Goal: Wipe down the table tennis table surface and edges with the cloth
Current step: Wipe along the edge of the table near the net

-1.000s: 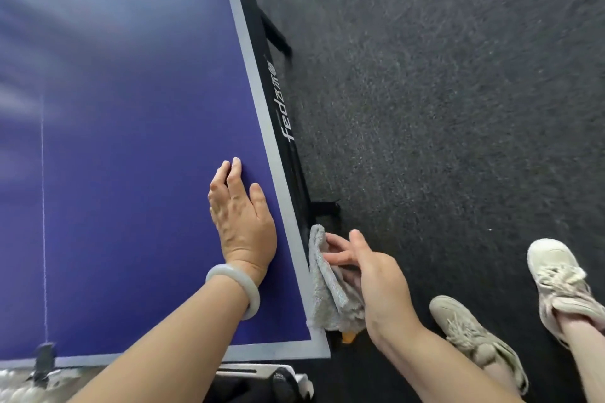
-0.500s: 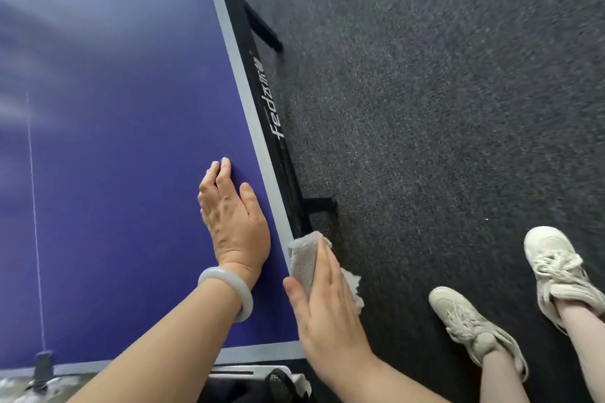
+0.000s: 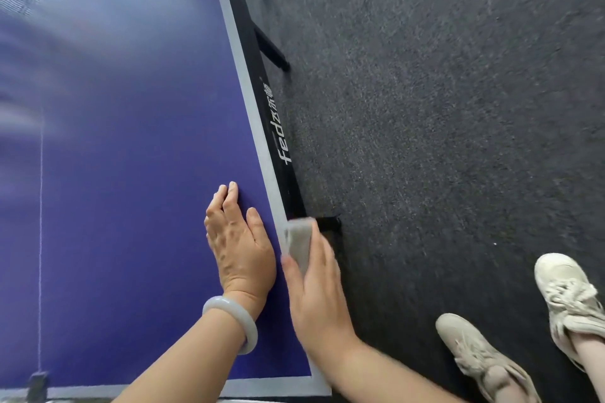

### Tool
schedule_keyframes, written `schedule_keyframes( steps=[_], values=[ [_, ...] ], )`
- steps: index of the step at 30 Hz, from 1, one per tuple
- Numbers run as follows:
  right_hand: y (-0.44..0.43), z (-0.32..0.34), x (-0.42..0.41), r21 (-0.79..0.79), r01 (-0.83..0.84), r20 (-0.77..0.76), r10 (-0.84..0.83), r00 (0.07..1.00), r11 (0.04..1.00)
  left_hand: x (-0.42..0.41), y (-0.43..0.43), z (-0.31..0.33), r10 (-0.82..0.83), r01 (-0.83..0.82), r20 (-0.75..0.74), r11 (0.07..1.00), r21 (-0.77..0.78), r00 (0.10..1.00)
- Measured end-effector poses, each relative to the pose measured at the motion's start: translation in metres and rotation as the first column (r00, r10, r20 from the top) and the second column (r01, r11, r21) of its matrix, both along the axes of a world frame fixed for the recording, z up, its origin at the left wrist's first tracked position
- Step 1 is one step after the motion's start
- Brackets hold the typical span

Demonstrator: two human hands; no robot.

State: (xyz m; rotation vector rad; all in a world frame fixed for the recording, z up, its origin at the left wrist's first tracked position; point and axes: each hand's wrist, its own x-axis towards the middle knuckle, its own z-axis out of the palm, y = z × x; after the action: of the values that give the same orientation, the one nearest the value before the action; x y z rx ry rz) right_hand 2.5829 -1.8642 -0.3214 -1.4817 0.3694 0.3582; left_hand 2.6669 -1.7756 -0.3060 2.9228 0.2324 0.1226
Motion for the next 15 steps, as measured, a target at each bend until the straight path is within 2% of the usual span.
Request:
schedule_keyframes(
  steps=[4, 8, 12, 15],
  values=[
    [-0.001, 0.002, -0.022, -0.042, -0.076, -0.075, 0.073, 0.995, 0.996, 0.000, 0.000, -0.001, 0.005, -0.005, -0.004, 1.000, 0.005, 1.000],
    [0.000, -0.003, 0.063, -0.063, 0.001, -0.004, -0.001, 1.000, 0.998, 0.002, -0.001, 0.000, 0.015, -0.015, -0.014, 1.000, -0.019, 1.000],
    [-0.003, -0.005, 0.178, -0.042, 0.005, -0.059, -0.008, 0.998, 0.999, 0.002, -0.002, 0.002, 0.010, -0.011, -0.014, 1.000, -0.027, 1.000],
    [0.002, -0.004, 0.165, -0.005, 0.009, -0.072, -0.009, 0.997, 1.000, 0.001, 0.001, 0.003, 0.023, -0.024, -0.021, 0.999, -0.029, 1.000]
  ],
)
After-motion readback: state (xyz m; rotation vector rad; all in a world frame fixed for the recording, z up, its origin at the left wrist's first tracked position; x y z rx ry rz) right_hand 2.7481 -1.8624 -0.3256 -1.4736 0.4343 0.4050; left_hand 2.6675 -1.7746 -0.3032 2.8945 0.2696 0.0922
